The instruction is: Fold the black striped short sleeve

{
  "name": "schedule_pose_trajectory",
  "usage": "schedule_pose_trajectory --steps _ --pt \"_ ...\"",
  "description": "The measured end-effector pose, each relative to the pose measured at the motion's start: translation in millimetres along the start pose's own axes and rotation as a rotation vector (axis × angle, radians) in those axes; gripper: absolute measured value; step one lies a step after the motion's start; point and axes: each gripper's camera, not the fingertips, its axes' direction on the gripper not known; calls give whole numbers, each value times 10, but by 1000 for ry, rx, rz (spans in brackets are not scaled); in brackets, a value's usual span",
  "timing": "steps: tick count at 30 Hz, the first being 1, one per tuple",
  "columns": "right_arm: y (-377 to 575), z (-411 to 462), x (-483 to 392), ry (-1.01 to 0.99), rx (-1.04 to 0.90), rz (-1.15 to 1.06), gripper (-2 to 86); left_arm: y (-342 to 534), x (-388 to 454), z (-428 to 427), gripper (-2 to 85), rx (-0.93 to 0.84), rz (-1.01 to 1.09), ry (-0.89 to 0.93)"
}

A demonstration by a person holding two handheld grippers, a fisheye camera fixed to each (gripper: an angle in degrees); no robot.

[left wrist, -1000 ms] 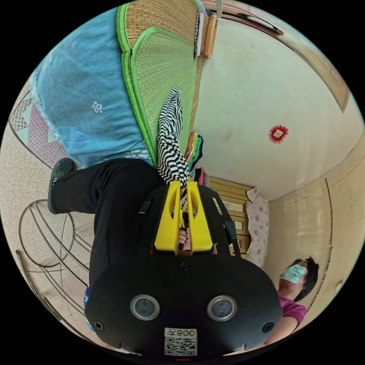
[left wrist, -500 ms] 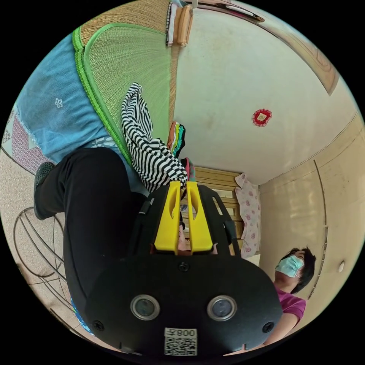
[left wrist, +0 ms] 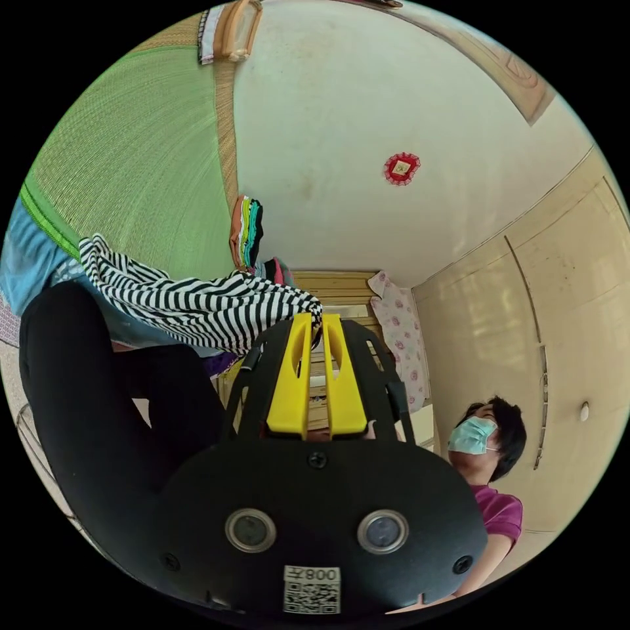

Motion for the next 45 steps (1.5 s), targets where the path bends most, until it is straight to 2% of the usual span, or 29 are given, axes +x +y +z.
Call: schedule_pose_trajectory --steps 9,15,21,23,28,32,35,39,45 --pt "-655 -546 -783 -12 83 -108 9 -693 226 1277 26 -91 16 28" --pt "-1619 -938 -903 31 133 -85 9 -1545 88 2365 27 -156 -13 10" --pt "-3309 -1264 -963 98 162 -92 8 -2866 -101 3725 26 -200 -1 64" --pt "-4171 -1368 -1092 121 162 -115 7 -3318 -58 4180 26 -193 31 81" --pt "-6050 -1708 -1629 136 208 -185 7 -4652 464 5727 25 -227 194 93" --pt "-7377 -2182 -2234 189 305 -247 7 -5292 866 6721 25 -258 341 49" --pt "-7959 -2522 -2453 278 329 -250 6 -5612 909 7422 25 -293 404 18" --pt "-8278 -2836 -2251 405 303 -205 6 -5802 369 8139 26 -350 372 -59" --pt "-8222 -3333 -759 470 295 153 7 -5651 -1114 8674 25 -488 78 -273"
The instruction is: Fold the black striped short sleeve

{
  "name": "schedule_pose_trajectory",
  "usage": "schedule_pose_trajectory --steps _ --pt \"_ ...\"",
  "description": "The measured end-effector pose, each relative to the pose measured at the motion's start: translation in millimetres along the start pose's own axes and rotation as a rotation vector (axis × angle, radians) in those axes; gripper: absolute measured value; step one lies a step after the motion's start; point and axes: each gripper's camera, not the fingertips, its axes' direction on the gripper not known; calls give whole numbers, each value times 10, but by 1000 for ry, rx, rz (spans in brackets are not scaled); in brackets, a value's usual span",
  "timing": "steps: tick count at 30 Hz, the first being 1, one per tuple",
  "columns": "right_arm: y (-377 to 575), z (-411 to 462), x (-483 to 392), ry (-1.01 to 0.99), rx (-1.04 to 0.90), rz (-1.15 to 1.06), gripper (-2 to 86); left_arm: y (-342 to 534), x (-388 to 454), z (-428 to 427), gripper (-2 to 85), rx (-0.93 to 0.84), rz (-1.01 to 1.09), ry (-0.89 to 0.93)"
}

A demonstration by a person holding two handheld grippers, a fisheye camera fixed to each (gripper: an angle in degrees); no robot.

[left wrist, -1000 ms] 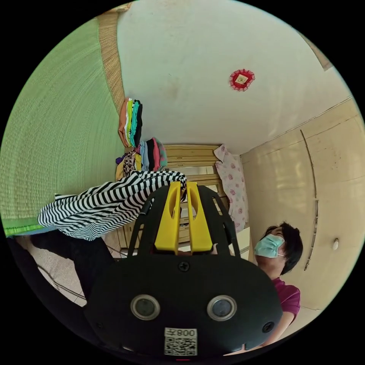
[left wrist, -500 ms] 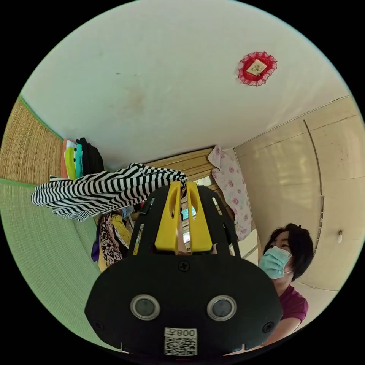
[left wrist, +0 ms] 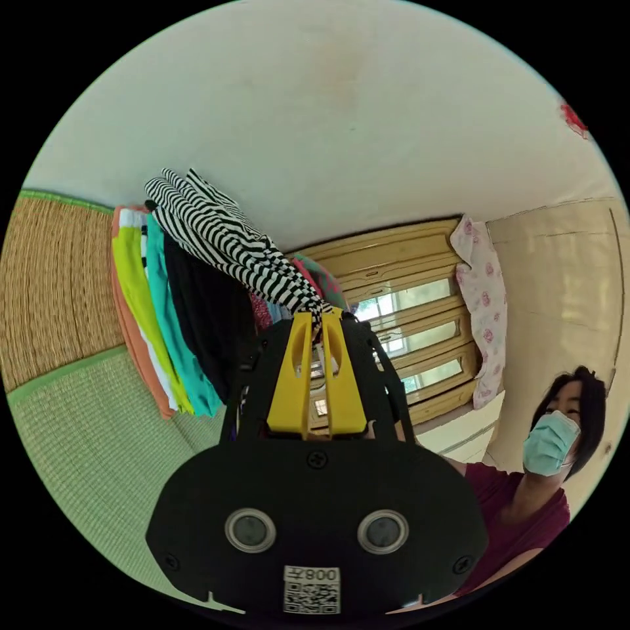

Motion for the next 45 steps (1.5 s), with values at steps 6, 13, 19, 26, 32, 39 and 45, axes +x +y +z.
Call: schedule_pose_trajectory --steps 6,13,19,26,32,39,45 --pt "0 120 712 49 -50 132 6 12 -428 421 24 -53 -80 26" --pt "-227 258 753 113 -92 128 6 -197 -576 757 23 -87 -75 -17" --pt "-191 390 746 96 -44 142 4 -190 -594 774 20 -61 -85 -8" --pt "96 549 245 182 77 13 1 -231 -380 822 4 -18 8 18" --pt "72 1568 101 447 -157 -21 0 -343 -497 1224 1 -104 1 -129" --pt "820 1780 -306 468 -89 -158 1 265 -257 1083 1 -175 140 -220" --pt "2411 2332 -637 565 -171 -260 0 1553 -256 1071 1 -578 255 -659"
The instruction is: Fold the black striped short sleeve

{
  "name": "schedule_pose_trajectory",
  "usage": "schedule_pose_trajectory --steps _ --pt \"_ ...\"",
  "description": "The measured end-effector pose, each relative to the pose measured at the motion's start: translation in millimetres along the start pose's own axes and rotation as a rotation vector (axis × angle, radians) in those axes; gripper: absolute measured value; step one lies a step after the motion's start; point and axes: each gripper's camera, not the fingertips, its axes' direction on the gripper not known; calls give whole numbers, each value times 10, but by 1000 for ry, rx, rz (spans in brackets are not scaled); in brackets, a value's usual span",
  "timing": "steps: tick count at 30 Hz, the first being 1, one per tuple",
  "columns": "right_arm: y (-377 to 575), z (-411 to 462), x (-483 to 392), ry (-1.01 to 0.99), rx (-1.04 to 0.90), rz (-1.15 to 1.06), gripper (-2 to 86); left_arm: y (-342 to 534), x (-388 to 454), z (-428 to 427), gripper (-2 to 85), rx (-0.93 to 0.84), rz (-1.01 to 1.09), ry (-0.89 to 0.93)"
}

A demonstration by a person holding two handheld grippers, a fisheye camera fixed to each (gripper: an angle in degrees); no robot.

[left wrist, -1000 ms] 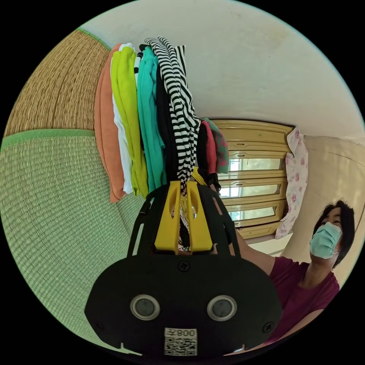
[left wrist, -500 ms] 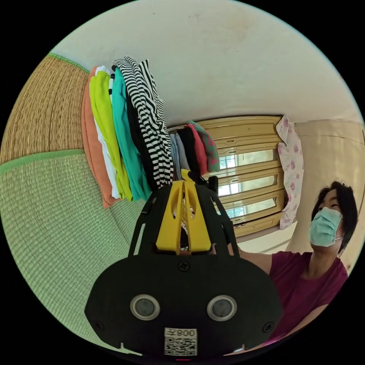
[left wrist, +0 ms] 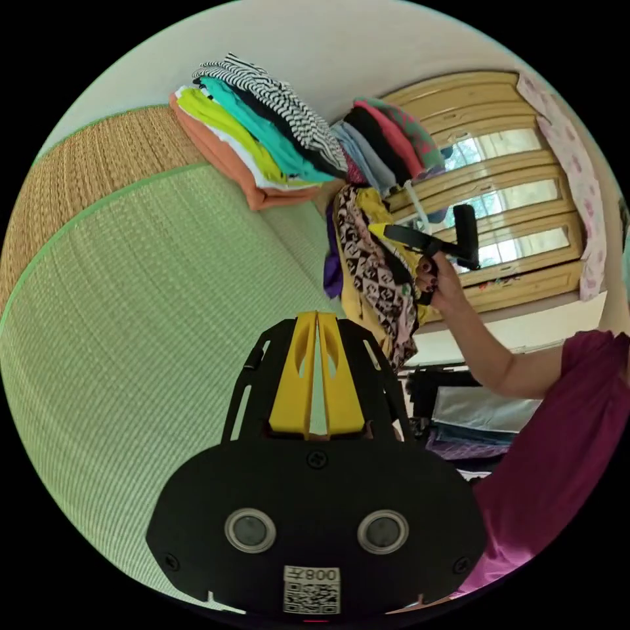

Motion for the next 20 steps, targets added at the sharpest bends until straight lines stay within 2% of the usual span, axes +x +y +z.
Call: schedule_pose_trajectory --steps 4,9,13,20 --pt "985 667 -659 13 -201 -17 0 742 271 485 1 -234 22 -164" --pt "1823 1310 -1288 118 -390 -81 -3 1307 534 911 1 -346 145 -313" --pt "2259 1672 -1532 190 -431 -114 -4 1632 596 991 1 -234 179 -350" --pt "2831 1704 -1719 253 -249 -180 -3 2227 566 1082 2 -15 170 -366"
